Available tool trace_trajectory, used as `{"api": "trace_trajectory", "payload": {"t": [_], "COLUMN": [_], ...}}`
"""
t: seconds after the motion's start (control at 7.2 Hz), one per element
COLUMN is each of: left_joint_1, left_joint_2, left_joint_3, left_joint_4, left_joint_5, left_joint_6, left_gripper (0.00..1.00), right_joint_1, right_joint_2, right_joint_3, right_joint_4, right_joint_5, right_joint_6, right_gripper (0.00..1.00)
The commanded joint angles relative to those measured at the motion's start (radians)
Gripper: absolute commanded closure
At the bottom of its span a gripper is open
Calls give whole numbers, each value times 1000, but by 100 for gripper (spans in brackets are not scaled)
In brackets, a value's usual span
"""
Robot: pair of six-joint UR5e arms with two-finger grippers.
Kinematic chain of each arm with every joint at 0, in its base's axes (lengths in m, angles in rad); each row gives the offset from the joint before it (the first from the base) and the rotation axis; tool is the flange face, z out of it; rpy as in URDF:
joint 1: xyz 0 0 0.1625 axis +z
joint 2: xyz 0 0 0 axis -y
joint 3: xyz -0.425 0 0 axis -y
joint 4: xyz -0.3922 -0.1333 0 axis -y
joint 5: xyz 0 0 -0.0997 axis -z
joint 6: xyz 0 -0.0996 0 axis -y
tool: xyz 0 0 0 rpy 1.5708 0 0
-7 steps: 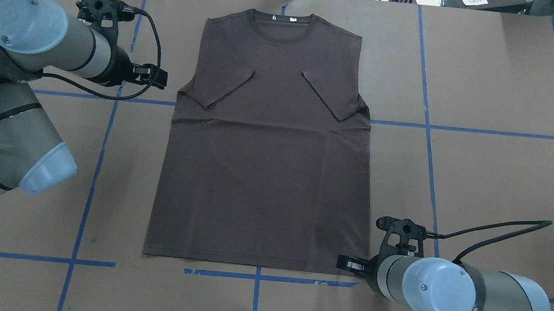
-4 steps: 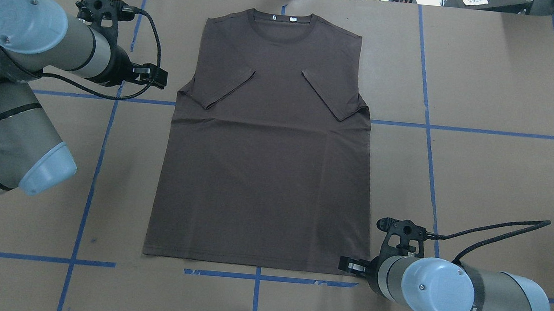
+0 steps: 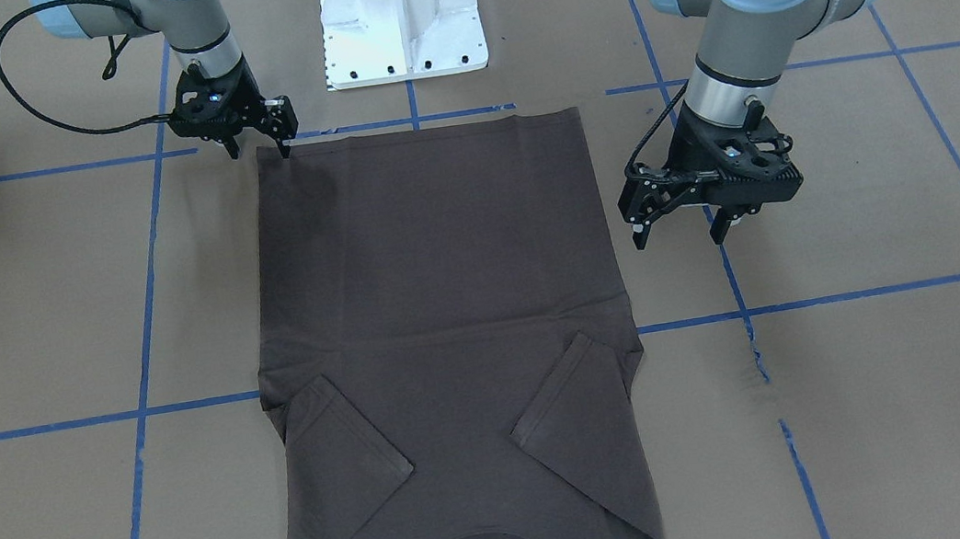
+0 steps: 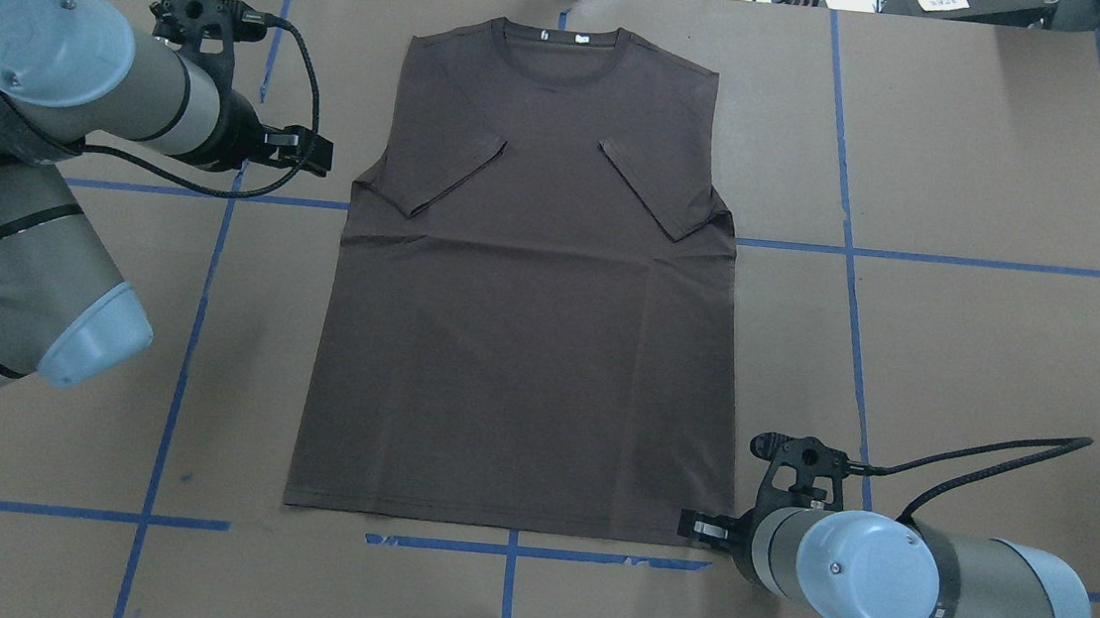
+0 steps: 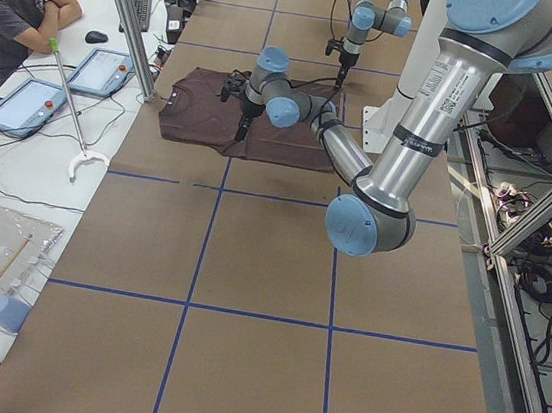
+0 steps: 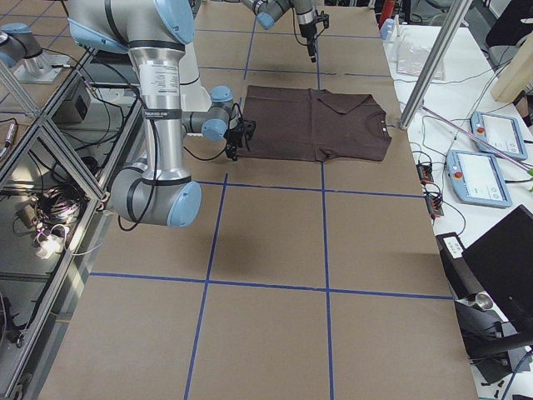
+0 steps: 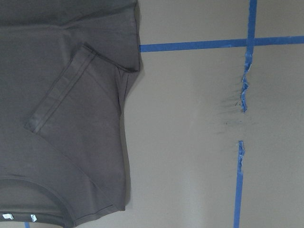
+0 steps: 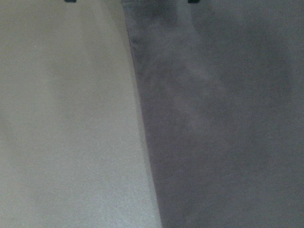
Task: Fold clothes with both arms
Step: 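Move the right gripper to the hem corner nearest the robot while the left gripper withdraws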
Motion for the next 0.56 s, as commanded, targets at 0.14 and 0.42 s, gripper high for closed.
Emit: {"api": "trace_trajectory", "payload": {"t": [0.14, 0.42], "left_joint_1": [0, 0], "left_joint_2": [0, 0], "left_joint_3": [0, 0], "left_joint_4": [2, 3], "left_joint_5": [1, 1], "left_joint_6": [-1, -1], "left_gripper": [0, 0], "right_joint_1": [0, 2], "right_joint_2": [1, 0], "right_joint_3": [-4, -3], "right_joint_4": [-1, 1], "right_joint_5": [11, 30], "right_joint_6": [1, -5], "right_gripper": [65, 100]}}
